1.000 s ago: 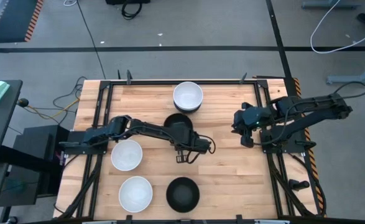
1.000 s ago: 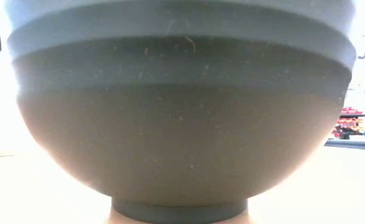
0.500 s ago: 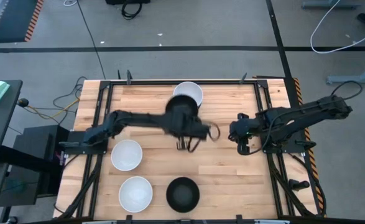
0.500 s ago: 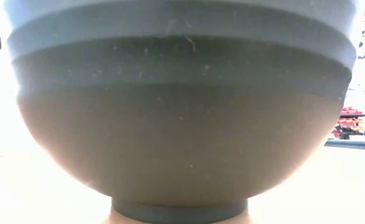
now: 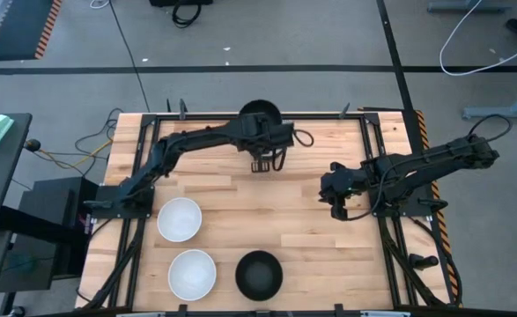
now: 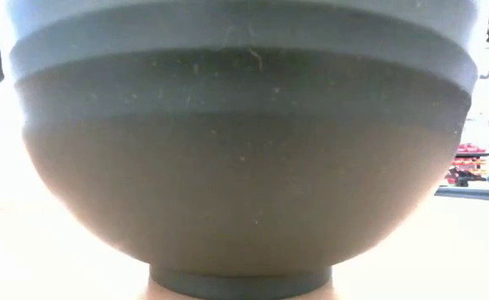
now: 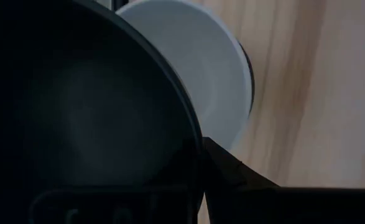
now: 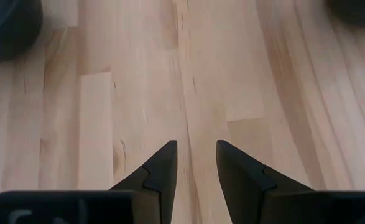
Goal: Nest bowls inside each other
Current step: Stack the black bowl on top of the stacked white bowls
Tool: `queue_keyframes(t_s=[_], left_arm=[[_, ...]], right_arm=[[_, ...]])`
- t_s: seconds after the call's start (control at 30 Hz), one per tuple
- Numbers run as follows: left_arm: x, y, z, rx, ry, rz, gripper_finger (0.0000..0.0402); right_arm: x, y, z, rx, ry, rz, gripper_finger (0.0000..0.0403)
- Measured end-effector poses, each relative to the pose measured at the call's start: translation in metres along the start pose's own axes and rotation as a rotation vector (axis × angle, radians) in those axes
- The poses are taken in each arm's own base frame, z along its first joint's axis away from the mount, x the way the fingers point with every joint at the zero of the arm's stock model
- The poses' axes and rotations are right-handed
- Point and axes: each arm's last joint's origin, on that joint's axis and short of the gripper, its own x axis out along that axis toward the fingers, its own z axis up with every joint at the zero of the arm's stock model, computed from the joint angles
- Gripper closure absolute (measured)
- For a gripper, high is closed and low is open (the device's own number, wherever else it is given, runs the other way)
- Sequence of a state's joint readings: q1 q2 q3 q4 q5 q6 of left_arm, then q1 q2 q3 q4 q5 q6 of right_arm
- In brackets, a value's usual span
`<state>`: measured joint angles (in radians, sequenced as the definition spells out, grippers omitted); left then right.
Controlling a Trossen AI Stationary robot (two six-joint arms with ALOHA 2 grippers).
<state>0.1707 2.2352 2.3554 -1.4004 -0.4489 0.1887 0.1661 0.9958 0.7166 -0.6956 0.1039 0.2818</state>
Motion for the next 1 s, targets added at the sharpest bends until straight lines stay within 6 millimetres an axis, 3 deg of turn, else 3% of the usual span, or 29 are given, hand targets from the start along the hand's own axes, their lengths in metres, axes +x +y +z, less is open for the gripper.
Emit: queue_keyframes(t_s=[0.2, 0.4, 0.77, 1.0], left_arm=[[0.011, 0.024, 0.001, -0.02, -0.057, -0.061, 0.0388], [0.016, 0.034, -0.001, -0.029, -0.095, -0.166, 0.0388], [0.018, 0.029, -0.006, -0.007, -0.052, -0.293, 0.0388], [0.04, 0.018, -0.011, 0.02, 0.036, -0.336, 0.0388]], right_arm=[[0.0, 0.001, 0.003, -0.037, -0.029, 0.007, 0.0284], [0.0, -0.003, 0.004, -0.043, -0.033, -0.006, 0.0284], [0.001, -0.016, 0.007, -0.023, -0.036, -0.046, 0.0284], [0.001, -0.017, 0.008, -0.026, -0.043, -0.049, 0.0284]])
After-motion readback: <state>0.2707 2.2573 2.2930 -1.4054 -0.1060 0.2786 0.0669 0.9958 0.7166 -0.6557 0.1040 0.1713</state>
